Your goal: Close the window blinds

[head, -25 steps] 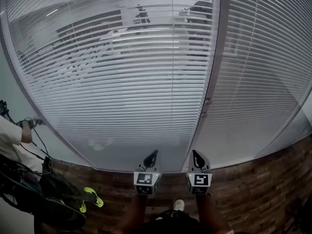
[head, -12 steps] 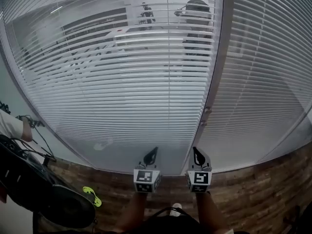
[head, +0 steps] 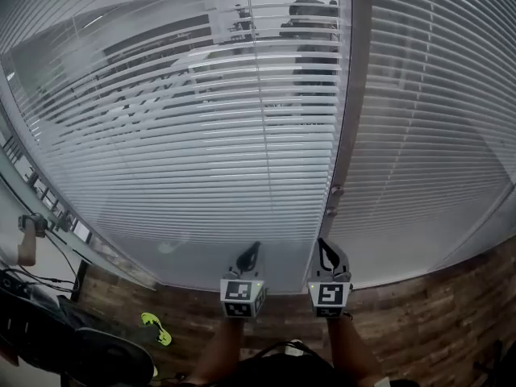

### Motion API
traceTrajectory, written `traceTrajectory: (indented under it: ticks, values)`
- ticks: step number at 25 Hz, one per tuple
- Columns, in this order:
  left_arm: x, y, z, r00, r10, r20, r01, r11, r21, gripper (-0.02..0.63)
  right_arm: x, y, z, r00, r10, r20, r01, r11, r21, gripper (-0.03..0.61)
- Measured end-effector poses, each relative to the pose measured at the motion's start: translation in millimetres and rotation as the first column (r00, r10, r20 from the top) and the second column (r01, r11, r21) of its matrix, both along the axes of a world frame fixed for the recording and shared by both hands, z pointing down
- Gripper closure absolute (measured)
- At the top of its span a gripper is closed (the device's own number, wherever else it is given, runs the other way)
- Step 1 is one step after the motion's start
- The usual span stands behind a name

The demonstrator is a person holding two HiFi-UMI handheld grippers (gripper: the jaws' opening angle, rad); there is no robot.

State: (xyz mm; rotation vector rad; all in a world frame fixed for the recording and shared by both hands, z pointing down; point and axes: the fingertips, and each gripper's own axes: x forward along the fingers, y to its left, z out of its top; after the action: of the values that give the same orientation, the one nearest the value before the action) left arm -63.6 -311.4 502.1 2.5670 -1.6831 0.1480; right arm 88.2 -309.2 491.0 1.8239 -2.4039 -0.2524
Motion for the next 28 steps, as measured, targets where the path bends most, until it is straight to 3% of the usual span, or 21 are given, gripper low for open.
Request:
traceTrajectory:
  ticks: [6, 10, 12, 18, 20, 24, 28]
  values:
    - [-8, -17, 1, 0.999, -0.043, 0.019, 0.043, 0.998, 0.035, 0.62, 4, -16, -2, 1.0, -0.007, 0.013, 0.006, 1.0, 0.029, 0.577]
    - [0, -55, -11, 0.98, -0.083, 0.182, 0.06, 0.99, 0.127, 0.62, 15, -51, -13, 0.997, 0.013, -0.074, -0.007, 0.996, 0.087, 0.577]
    - [11, -69, -12, 0.969, -0.075, 0.235, 0.043, 0.99, 0.138, 0.62, 25, -67, -21, 0.996, 0.04, -0.074, -0.032, 0.994, 0.105, 0.577]
    - [21, -92, -15, 0.993, -0.006, 0.12, -0.006, 0.995, 0.103, 0.62, 50, -92, -41, 0.989, 0.134, 0.058, -0.139, 0.987, 0.084, 0.577]
    - [18, -98, -11, 0.995, -0.005, 0.104, -0.005, 0.996, 0.09, 0.62, 55, -98, -38, 0.987, 0.147, 0.058, -0.15, 0.987, 0.058, 0.577]
    - [15, -99, -7, 0.998, 0.013, 0.066, -0.017, 0.998, 0.061, 0.62, 60, -102, -43, 0.988, 0.146, 0.047, -0.15, 0.985, 0.089, 0.565]
    - [11, -97, -10, 0.998, 0.023, 0.05, -0.025, 0.998, 0.054, 0.62, 63, -114, -47, 0.987, 0.154, 0.052, -0.158, 0.984, 0.08, 0.49]
